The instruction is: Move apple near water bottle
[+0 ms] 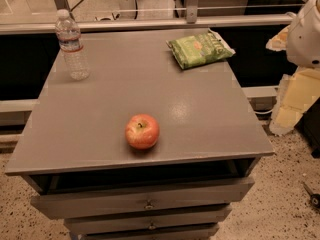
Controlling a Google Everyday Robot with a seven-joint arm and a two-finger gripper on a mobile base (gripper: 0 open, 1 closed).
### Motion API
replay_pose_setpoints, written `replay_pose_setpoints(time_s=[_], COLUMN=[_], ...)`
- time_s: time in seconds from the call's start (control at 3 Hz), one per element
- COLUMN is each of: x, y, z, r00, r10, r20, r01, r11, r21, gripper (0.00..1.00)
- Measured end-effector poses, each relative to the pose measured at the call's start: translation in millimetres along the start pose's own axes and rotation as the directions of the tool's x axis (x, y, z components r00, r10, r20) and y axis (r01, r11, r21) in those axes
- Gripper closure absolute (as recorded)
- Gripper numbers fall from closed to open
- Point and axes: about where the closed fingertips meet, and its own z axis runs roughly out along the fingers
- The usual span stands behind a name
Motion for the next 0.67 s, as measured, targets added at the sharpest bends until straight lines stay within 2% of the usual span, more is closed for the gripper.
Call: replay_pose_setpoints(time_s=[0.33, 0.67], x=[0.0, -16.5], y=[0.0, -0.8], z=[0.0, 21.9], r00=[1.000, 0.998], r10=[0.000, 0.002], r20=[0.000, 0.060], r01=[0.000, -0.001], r11=[1.0000, 1.0000], r21=[0.000, -0.010], gripper=[0.00, 0.00])
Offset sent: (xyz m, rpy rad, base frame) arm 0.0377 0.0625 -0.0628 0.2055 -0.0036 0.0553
